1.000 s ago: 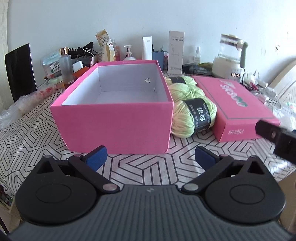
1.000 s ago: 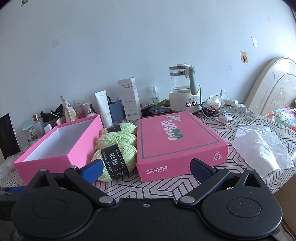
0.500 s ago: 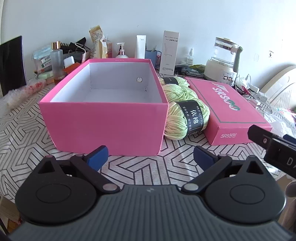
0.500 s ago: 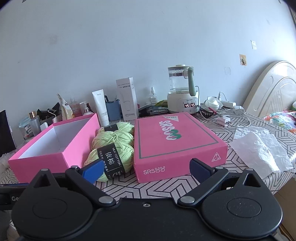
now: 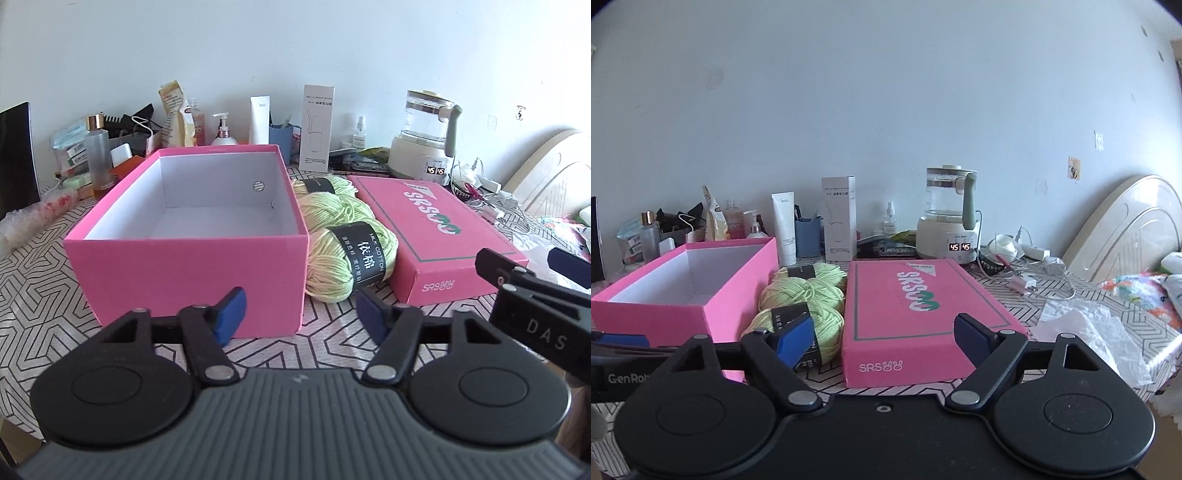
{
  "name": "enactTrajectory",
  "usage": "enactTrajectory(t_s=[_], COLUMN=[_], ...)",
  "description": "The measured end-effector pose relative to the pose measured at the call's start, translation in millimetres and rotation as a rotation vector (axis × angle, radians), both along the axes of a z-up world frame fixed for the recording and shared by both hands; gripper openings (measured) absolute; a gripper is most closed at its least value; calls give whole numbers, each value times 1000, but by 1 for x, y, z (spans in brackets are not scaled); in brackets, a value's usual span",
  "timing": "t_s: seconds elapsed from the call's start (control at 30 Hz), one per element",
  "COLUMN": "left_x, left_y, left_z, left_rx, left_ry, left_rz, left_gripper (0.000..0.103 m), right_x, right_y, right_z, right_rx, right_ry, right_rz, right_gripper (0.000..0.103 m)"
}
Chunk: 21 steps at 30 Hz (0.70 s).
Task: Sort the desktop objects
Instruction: 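Move both tools toward the green yarn balls beside the open pink box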
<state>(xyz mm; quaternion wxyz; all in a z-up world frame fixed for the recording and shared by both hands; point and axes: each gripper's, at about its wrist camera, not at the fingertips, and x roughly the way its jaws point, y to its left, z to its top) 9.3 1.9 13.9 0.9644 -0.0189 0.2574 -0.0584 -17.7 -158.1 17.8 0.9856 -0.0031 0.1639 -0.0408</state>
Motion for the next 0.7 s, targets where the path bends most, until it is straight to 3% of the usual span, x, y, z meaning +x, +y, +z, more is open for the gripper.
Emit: enactTrajectory(t_s=[0.07,0.13,0.23,0.7], left_x=[2,5,15,71], left_y=[-4,-6,-8,9], left_z=[-2,-4,-9,-23], left_rx=[20,28,17,-26], left_ry=[-6,-2,31,98], left_rz=[-17,-30,-38,25], left_gripper=[51,51,51,54], right_x=[3,7,18,78], right_y=[-4,-8,-14,19], right_z=[-1,-4,-12,-21], right_rx=[31,62,102,6], right_ry=[11,27,85,192], right_rz=[28,57,97,202], right_gripper=[86,70,62,66])
